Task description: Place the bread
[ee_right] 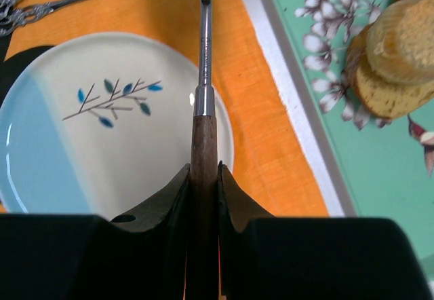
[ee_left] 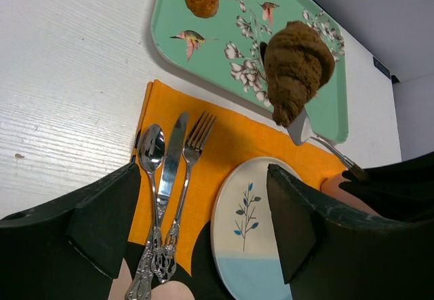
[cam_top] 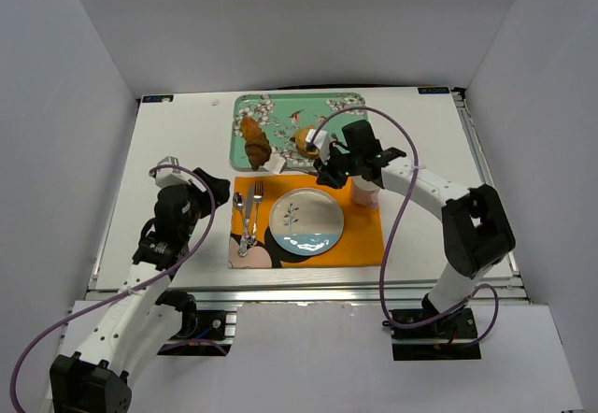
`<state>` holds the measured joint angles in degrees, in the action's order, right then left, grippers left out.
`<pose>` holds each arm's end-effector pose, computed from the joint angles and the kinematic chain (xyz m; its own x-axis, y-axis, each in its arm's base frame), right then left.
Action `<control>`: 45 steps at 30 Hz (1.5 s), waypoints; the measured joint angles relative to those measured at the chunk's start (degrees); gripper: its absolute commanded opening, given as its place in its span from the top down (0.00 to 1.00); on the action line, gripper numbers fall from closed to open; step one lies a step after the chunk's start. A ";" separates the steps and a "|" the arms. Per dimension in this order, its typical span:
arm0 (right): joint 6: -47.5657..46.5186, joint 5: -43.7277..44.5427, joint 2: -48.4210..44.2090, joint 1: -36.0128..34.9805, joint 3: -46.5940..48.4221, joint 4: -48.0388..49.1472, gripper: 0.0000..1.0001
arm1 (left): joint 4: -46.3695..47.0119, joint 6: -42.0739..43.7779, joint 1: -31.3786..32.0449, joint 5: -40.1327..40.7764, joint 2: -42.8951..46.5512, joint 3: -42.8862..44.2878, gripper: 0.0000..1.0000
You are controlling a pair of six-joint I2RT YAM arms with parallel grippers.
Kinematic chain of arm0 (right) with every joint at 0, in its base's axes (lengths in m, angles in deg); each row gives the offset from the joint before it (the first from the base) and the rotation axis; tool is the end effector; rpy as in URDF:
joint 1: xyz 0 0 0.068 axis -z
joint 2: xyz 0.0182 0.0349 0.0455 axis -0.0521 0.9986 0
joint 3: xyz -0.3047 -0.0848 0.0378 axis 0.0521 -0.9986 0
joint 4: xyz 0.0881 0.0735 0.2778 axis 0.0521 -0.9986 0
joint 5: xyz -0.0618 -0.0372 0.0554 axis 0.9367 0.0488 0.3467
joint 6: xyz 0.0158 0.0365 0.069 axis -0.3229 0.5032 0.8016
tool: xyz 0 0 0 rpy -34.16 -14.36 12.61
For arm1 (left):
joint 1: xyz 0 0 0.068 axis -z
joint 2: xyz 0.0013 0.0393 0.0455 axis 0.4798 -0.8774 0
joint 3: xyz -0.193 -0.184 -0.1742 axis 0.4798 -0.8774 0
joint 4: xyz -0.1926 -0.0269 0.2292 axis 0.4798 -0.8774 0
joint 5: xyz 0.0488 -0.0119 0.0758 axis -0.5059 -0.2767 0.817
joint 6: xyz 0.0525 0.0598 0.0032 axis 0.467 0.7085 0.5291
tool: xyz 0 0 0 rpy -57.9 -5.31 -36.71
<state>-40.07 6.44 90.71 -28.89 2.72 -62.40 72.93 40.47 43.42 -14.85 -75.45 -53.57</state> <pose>0.3641 0.2603 0.2519 -0.1115 -0.5898 -0.7998 -0.9233 0.3591 -0.1361 0.2074 -0.0440 0.2656 -0.3389 -0.5696 -0.7488 -0.1326 0.8169 -0.5614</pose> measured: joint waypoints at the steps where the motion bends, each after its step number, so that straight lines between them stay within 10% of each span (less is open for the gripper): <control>1: -0.02 0.00 -0.92 0.00 -0.94 0.00 1.00 | 0.07 0.00 0.00 0.00 0.00 -0.02 0.16; 31: -2.40 2.08 -36.41 0.00 -35.60 -10.34 1.00 | 2.05 -1.09 0.00 -1.75 1.18 -2.40 0.16; 45: -5.81 -10.19 -28.63 0.00 -28.28 -22.45 1.00 | 2.84 -1.14 0.00 -2.64 0.83 -2.40 0.16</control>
<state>-45.89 -3.74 62.07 -28.89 -25.56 -84.84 75.77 39.34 43.42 -17.49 -74.62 -55.98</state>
